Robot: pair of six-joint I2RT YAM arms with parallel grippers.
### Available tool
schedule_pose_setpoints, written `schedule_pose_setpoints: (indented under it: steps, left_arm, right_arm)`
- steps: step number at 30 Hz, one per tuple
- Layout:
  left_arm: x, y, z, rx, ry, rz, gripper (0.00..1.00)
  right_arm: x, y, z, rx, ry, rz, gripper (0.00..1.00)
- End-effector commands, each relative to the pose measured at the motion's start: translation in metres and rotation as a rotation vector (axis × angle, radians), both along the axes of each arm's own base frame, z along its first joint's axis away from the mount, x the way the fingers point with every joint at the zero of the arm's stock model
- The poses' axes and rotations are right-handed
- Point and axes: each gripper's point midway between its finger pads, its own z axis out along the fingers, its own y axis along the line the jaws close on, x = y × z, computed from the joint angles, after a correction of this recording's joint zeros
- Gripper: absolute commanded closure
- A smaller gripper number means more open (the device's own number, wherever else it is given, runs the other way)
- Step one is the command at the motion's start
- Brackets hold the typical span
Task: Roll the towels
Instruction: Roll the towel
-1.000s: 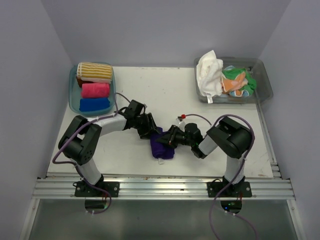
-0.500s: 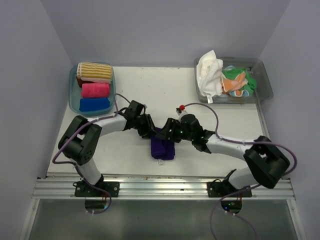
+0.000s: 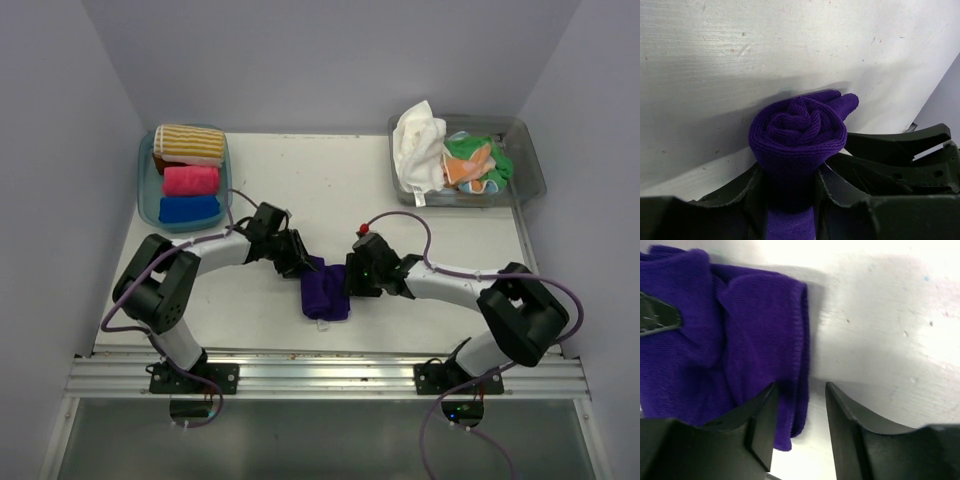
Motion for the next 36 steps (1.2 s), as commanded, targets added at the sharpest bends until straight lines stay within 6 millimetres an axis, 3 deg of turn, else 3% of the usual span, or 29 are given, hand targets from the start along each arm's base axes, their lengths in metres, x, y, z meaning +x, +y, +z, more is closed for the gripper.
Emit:
schedule_pose_setpoints:
  steps: [1,5,7,12,16,21,22,25,26,29,33,36]
  left_arm:
    - [0.004,0.002,0.009,-0.011,-0.042,-0.002,0.69]
    - [0.001,0.004,0.009,0.002,-0.042,-0.014,0.69]
    - [-0.001,0.006,0.008,0.012,-0.046,-0.023,0.69]
    - [-0.007,0.012,0.009,0.028,-0.054,-0.034,0.69]
    - [-0.009,0.014,0.005,0.045,-0.046,-0.031,0.69]
    - [-0.006,0.022,-0.009,0.092,-0.015,0.020,0.70]
    - [-0.005,0.022,-0.011,0.095,-0.009,0.028,0.70]
    - [-0.006,0.023,-0.013,0.104,0.003,0.042,0.70]
    - [-0.005,0.025,-0.013,0.113,-0.002,0.053,0.70]
    - [-0.004,0.026,-0.010,0.118,-0.007,0.069,0.70]
    - [-0.005,0.027,-0.010,0.122,-0.003,0.076,0.70]
    - [-0.007,0.028,-0.012,0.128,0.009,0.077,0.70]
  right_arm:
    - [0.009,0.008,0.001,-0.014,-0.023,0.050,0.57]
    - [0.013,0.005,-0.005,-0.055,-0.023,0.064,0.89]
    - [0.018,0.004,-0.007,-0.080,-0.034,0.082,0.98]
    - [0.035,0.000,-0.022,-0.171,-0.048,0.124,1.00]
    - [0.051,0.003,-0.020,-0.219,-0.084,0.165,1.00]
    - [0.053,-0.001,-0.008,-0.239,-0.101,0.160,1.00]
    - [0.051,-0.004,0.003,-0.230,-0.115,0.146,1.00]
    - [0.043,-0.010,0.022,-0.215,-0.139,0.121,0.76]
    - [0.042,-0.009,0.040,-0.212,-0.192,0.111,0.63]
    - [0.032,-0.002,0.071,-0.229,-0.278,0.118,0.50]
    - [0.024,0.025,0.096,-0.262,-0.366,0.152,0.45]
    - [0.013,0.051,0.094,-0.316,-0.403,0.202,0.40]
